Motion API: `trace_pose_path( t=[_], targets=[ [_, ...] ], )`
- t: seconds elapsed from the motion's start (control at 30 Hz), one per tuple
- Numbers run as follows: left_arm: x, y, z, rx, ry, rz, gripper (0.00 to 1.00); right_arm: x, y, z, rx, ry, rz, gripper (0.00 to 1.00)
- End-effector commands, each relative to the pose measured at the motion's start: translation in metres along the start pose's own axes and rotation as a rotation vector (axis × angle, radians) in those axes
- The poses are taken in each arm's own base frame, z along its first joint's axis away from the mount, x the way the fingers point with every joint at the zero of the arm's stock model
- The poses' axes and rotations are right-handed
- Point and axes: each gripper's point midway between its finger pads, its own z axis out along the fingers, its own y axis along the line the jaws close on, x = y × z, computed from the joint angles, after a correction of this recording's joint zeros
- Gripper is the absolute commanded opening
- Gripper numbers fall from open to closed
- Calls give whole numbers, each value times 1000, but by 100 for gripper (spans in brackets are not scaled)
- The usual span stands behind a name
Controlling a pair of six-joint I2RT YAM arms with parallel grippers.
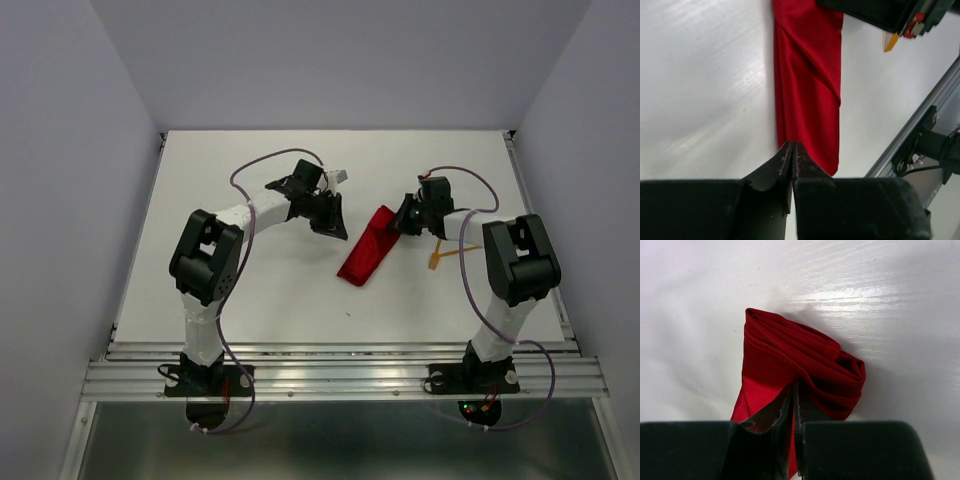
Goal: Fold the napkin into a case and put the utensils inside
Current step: Turn over the smaller rectangle-folded napkin at the center of the board.
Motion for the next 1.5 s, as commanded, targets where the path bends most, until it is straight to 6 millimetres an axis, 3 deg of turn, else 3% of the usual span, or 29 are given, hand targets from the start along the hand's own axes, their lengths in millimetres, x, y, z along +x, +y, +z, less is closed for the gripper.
trace_pose_path(
  t=[0.0,0.17,0.27,0.43,0.63,0.77,0.9,1.0,1.23,1.27,1.47],
  targets=[
    [12,-37,-9,45,-18,57,9,-29,29,-14,-59,-93,-42,9],
    [29,-57,0,86,13,86,0,-41,41,-25,-73,-119,-61,10],
    [40,-55,10,88,42,78,0,-43,39,-16,-66,-104,-65,10],
    [55,-19,34,-20,94,22,0,-40,31,10,-58,-56,-47,10],
    [63,3,44,-82,110,8,0,-42,10,32,21,-63,-31,10],
    [62,4,42,-98,114,24,0,-51,25,22,-17,-72,-50,10],
    [47,-13,28,-75,71,55,0,-61,48,-1,-56,-110,-76,11],
    [39,-26,14,-59,37,65,0,-58,57,-20,-72,-126,-93,11],
    [46,-39,-6,-22,16,66,0,-2,65,-35,-83,-57,-124,12],
    [54,-38,-5,-14,33,60,0,12,61,-34,-78,-30,-122,12],
    [81,-23,13,-1,101,51,0,46,51,-29,-85,47,-107,12]
  ],
)
